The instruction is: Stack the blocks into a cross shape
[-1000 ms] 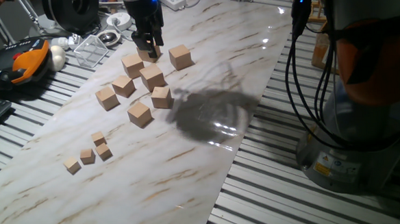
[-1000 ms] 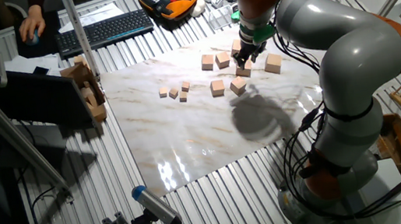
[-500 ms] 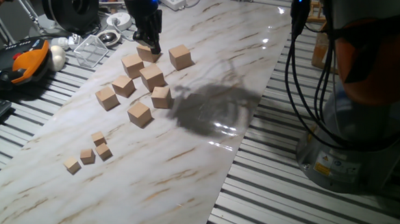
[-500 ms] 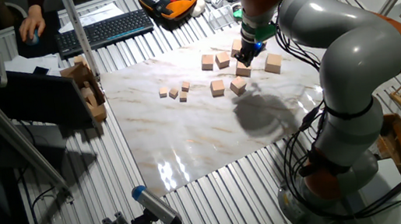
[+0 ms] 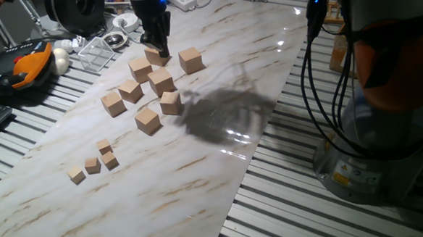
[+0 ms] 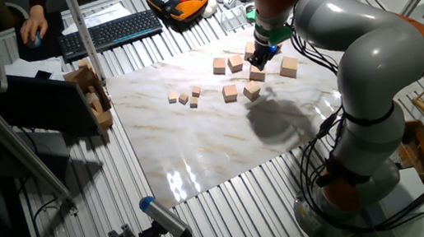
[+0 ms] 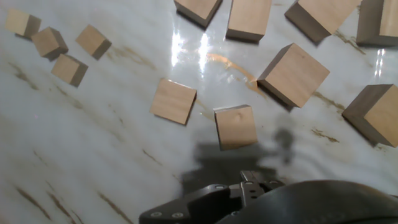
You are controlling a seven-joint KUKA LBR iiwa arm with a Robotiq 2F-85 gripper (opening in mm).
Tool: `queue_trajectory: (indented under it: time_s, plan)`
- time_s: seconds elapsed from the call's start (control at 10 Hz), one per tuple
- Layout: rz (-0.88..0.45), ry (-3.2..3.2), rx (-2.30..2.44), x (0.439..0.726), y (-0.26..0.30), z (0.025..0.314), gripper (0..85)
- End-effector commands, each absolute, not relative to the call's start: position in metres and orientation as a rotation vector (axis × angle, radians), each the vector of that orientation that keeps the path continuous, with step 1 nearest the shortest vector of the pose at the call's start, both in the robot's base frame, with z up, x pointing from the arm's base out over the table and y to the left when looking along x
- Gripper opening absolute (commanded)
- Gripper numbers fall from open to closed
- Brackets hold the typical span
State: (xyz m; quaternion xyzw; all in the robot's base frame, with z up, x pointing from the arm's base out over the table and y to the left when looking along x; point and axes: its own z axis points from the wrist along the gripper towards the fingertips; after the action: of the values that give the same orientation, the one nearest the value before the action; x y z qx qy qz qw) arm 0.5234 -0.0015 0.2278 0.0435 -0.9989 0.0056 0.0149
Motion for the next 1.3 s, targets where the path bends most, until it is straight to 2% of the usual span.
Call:
queue_trajectory:
  time_s: [0.0, 0.4, 0.7, 1.0, 1.2]
  plan:
    - [0.030, -3.119, 0.123, 0.526, -0.003, 0.225, 0.0]
    - [0.048, -3.143, 0.088, 0.540, -0.011, 0.204, 0.0]
    - [0.051, -3.134, -0.021, 0.545, -0.014, 0.197, 0.0]
    - [-0.017, -3.106, -0.101, 0.549, -0.023, 0.196, 0.0]
    - [-0.004, -3.122, -0.140, 0.552, -0.024, 0.190, 0.0]
